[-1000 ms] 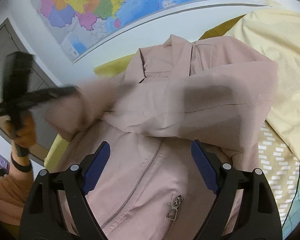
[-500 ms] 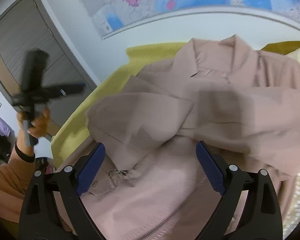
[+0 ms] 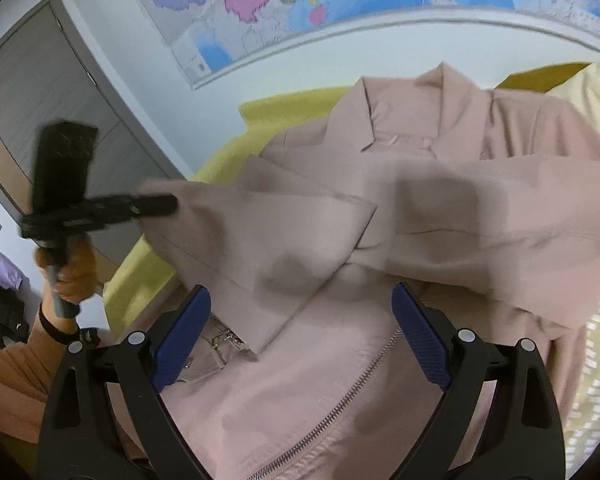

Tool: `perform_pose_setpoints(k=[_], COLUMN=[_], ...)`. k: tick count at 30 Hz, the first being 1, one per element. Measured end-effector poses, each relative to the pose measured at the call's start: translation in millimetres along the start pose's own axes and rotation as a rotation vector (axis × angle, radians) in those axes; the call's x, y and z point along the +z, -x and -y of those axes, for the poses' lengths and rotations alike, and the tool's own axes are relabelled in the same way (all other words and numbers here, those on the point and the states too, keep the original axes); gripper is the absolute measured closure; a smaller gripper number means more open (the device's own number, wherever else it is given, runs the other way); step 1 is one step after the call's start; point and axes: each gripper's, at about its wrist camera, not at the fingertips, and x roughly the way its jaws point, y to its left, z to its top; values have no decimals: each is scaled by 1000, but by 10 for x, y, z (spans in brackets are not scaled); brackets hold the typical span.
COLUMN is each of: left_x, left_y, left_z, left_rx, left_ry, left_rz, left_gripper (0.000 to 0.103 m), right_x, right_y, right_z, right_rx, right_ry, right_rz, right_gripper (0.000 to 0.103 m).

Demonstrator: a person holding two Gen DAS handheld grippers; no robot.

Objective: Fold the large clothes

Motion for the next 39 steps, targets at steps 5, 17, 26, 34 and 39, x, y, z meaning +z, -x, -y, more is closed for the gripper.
perform_pose_setpoints(k=[5, 17, 26, 34, 39], left_x=[395, 329, 544, 388, 114], left_y=[-349, -1100, -797, -263, -147], left_z=[572, 1168, 1103, 738, 267], left_rx=[-123, -290, -304, -425, -230], left_ry=[-93, -219, -164, -157, -146], left_rz=[-45, -113, -36, 119, 143], left_gripper=[90, 55, 39, 29, 26], right_x=[-29, -272, -158, -551, -652], right_y=[232, 251, -19, 164, 521], right_z=[-120, 144, 284, 1104, 1080], right_rx=[16, -105, -59, -65, -173], right_ry=[44, -58, -153, -488, -454], right_rz=[60, 57, 122, 66, 115], right_gripper=[12, 9, 100, 96, 35])
